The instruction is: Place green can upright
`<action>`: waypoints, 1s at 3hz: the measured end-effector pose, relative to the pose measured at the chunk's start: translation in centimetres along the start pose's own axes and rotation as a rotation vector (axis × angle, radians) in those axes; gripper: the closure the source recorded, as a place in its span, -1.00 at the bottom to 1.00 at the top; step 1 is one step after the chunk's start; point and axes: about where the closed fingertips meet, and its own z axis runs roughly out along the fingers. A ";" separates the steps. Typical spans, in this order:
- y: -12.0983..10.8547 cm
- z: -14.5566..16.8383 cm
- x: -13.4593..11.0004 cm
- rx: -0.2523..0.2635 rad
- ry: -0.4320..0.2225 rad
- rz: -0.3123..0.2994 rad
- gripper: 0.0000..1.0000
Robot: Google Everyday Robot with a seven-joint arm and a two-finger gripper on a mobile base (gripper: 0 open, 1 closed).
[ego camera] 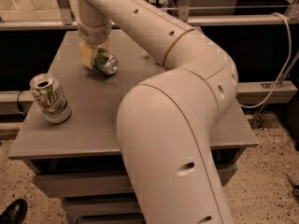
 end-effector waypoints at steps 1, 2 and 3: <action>-0.3 -3.5 -0.2 -0.028 -0.138 0.000 0.72; -0.6 -7.7 0.3 -0.108 -0.353 -0.015 1.00; -0.8 -10.5 1.2 -0.240 -0.587 -0.023 1.00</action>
Offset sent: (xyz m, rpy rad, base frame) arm -0.0344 -0.0791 0.1401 0.6887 -0.1843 0.1223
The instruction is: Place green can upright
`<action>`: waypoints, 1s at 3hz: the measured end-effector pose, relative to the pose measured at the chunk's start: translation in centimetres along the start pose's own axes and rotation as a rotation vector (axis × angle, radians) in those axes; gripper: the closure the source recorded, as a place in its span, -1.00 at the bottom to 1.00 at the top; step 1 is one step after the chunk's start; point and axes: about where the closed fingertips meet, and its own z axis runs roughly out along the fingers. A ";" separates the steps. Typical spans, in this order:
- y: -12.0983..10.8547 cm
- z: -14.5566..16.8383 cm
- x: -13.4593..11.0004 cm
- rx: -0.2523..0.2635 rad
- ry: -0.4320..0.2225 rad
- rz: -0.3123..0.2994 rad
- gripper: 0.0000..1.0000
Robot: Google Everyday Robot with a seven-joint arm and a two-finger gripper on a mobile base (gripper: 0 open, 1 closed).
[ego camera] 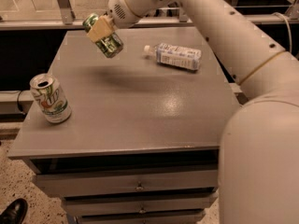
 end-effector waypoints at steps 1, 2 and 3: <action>0.2 -4.7 0.4 -0.157 -0.267 0.006 1.00; 0.7 -7.6 0.6 -0.238 -0.397 -0.009 1.00; 0.8 -7.7 0.6 -0.244 -0.409 -0.015 1.00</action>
Offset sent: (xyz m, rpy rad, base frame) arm -0.0381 -0.0885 0.0580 0.5651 -0.0701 0.1898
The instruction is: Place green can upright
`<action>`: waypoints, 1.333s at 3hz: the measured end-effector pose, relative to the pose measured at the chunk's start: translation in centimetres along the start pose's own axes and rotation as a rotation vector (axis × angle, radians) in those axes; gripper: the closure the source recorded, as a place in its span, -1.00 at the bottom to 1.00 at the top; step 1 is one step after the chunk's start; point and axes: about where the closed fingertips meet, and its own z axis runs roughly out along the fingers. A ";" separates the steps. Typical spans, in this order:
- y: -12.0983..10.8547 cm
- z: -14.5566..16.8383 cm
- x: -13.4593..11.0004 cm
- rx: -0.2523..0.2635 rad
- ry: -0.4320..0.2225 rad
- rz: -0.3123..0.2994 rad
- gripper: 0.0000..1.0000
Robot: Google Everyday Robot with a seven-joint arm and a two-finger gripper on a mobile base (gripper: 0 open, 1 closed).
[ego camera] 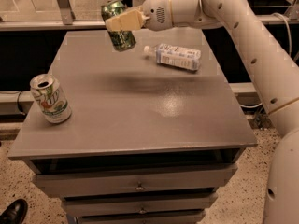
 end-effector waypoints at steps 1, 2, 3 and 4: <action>0.9 -0.1 0.0 -0.031 -0.056 -0.026 1.00; 2.9 -1.0 0.6 -0.051 -0.106 -0.071 1.00; 6.9 -5.4 4.9 -0.014 -0.124 -0.100 1.00; 6.8 -7.7 6.9 0.026 -0.112 -0.073 1.00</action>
Offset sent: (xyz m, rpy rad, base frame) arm -0.0750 -0.0362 -0.0184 0.1418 -0.1519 0.0561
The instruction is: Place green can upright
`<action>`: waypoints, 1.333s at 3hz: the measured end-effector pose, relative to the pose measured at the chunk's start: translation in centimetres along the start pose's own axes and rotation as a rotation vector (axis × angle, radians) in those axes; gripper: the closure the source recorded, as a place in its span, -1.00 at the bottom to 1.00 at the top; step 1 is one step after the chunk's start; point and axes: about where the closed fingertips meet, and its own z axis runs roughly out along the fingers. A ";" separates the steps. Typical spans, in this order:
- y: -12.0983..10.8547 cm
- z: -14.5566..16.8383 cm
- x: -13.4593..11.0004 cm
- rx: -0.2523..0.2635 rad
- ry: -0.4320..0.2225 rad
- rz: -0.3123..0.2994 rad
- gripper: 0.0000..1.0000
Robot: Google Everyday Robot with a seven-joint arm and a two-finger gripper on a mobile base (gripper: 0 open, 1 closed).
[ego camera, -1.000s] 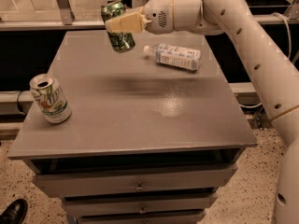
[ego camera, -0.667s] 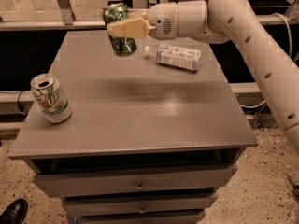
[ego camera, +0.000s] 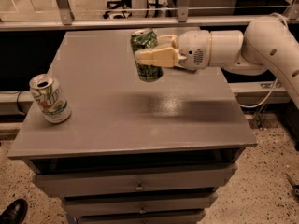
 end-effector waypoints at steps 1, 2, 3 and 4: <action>0.0 0.0 0.0 0.000 0.000 0.000 1.00; 0.6 -1.1 1.8 -0.032 0.031 -0.002 1.00; 2.1 -3.3 5.5 -0.096 0.056 -0.019 1.00; 2.3 -5.1 8.1 -0.126 0.053 -0.042 1.00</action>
Offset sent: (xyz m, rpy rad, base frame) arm -0.0451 -0.0537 -0.0674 -0.1097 0.0301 0.1406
